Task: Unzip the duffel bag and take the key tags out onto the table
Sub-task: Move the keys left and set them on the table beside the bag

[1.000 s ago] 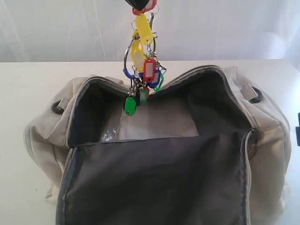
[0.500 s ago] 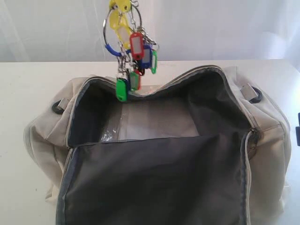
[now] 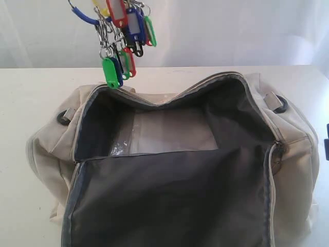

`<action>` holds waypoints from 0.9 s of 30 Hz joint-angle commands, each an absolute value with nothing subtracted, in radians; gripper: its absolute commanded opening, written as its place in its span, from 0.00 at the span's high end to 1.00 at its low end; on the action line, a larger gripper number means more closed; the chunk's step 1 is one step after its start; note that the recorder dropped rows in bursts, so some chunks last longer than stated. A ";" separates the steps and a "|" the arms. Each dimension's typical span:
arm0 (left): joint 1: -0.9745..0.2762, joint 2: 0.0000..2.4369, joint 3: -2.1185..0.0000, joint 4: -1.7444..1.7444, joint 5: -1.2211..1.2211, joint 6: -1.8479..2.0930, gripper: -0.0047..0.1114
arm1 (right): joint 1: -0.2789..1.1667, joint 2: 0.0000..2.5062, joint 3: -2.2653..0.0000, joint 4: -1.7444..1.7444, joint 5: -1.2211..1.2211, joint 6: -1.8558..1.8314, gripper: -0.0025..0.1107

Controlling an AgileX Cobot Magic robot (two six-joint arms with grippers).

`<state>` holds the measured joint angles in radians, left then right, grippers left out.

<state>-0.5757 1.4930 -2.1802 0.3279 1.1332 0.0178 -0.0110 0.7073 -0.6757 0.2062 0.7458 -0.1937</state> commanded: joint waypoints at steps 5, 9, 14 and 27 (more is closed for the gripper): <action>-0.438 1.395 -2.084 0.342 1.221 0.000 0.96 | -0.009 0.703 -0.676 0.207 0.735 -0.206 0.98; -0.374 1.361 -1.988 0.348 1.221 0.000 0.96 | -0.009 0.703 -0.676 0.207 0.735 -0.206 0.98; -0.302 1.341 -1.880 0.362 1.221 0.000 0.96 | -0.009 0.703 -0.676 0.207 0.737 -0.206 0.98; -0.158 1.339 -1.550 0.365 1.221 0.024 0.96 | -0.009 0.703 -0.676 0.213 0.738 -0.206 0.98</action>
